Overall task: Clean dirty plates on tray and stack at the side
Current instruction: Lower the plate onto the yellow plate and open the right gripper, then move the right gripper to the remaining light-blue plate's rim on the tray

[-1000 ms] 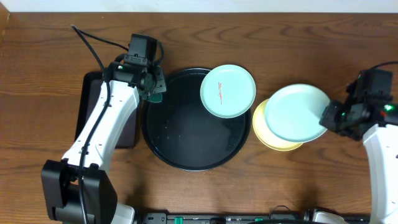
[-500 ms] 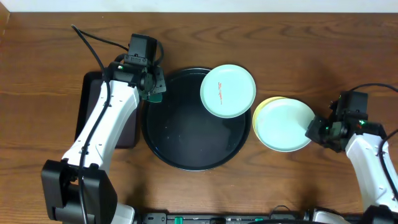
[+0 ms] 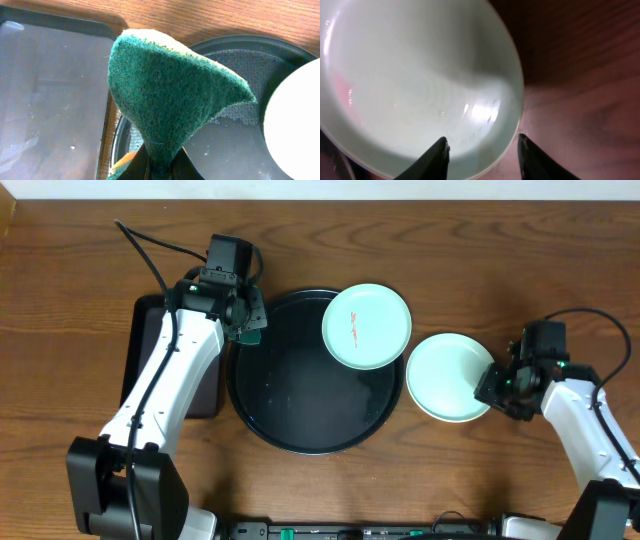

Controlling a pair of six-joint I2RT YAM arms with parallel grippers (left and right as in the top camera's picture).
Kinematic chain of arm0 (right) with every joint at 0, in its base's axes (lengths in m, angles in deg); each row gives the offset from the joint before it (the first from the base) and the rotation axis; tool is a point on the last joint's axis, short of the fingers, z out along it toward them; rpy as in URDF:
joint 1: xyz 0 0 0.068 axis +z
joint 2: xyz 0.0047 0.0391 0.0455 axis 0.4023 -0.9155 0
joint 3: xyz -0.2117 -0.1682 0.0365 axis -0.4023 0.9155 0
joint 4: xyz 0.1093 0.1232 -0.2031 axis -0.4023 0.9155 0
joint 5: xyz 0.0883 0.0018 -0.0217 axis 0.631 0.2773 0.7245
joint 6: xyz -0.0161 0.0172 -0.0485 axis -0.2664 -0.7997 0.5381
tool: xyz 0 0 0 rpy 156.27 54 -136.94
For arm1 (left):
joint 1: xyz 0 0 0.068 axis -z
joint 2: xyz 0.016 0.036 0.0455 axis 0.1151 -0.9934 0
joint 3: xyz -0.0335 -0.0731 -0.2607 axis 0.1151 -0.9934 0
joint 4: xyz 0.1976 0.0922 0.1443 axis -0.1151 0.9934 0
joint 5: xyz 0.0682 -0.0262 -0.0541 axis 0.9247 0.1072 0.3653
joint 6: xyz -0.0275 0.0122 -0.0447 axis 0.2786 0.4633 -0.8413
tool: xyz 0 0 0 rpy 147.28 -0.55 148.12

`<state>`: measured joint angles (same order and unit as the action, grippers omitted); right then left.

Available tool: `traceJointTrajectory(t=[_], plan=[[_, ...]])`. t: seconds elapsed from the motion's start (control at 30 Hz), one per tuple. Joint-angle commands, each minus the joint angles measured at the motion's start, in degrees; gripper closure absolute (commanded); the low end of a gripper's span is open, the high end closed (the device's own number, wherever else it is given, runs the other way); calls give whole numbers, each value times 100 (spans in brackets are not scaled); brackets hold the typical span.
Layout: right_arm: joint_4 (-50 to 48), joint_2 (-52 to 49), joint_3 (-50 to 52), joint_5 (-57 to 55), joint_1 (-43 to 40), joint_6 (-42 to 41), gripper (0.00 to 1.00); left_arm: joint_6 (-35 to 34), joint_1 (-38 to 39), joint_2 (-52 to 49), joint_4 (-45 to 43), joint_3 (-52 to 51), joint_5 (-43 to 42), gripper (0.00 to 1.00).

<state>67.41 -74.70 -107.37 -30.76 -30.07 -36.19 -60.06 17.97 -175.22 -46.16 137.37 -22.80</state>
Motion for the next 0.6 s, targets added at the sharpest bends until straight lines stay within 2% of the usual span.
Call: traceJointTrajectory(t=[0.0, 0.27, 0.57], plan=[[249, 2, -765, 9, 155, 293, 53, -31, -4, -44, 11, -13, 94, 92], [807, -140, -2413, 4, 675, 693, 52, -33, -4, -44, 15, -13, 92, 92], [1217, -1508, -4253, 7, 1235, 1152, 51, -79, -2, -44, 278, -13, -361, 92]])
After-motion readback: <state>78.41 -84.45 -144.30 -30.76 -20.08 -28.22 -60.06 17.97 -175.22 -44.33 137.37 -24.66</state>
